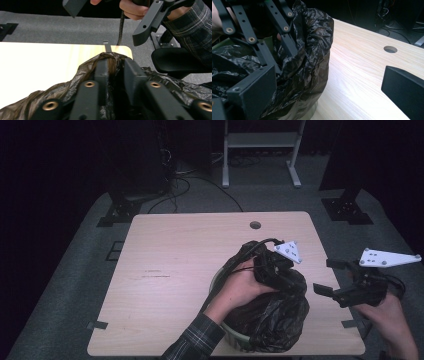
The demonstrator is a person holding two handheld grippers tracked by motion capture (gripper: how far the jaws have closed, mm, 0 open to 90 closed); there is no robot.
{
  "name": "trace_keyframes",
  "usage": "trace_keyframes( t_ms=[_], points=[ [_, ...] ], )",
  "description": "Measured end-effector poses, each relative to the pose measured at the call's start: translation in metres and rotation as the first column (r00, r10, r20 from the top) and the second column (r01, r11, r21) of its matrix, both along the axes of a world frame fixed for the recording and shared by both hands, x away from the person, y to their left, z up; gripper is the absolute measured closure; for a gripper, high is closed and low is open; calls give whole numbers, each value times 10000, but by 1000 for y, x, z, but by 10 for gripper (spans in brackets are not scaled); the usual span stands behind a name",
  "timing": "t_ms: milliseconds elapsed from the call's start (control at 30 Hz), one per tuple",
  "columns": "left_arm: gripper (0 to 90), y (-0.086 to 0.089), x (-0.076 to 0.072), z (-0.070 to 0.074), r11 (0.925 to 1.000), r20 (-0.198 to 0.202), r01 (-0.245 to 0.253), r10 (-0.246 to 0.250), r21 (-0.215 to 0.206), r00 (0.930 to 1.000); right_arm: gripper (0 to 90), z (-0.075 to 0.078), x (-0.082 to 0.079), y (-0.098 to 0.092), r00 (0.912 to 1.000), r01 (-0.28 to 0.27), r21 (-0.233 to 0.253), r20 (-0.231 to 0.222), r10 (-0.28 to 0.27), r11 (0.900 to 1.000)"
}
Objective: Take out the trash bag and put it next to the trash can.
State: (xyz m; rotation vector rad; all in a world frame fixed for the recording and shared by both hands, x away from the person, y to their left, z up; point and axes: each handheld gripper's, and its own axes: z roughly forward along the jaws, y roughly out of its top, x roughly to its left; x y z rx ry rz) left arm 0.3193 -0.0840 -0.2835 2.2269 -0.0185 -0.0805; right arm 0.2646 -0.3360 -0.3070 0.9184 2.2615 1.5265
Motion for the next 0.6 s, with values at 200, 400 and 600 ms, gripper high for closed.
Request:
trace_keyframes(
  t_ms=[200,400,600],
  points=[
    [617,13,-5,11,9992,-25,-120,119,-370,9999,0,0,0,-1,10000,14,25,-15,-14,10000],
    [573,27,-8,18,9981,-54,-352,350,-508,9994,0,0,0,-1,10000,25,56,-11,-25,10000],
    [522,38,-11,23,9981,-21,-598,598,-151,9982,0,0,0,0,10000,30,29,-17,-30,10000]
  ],
)
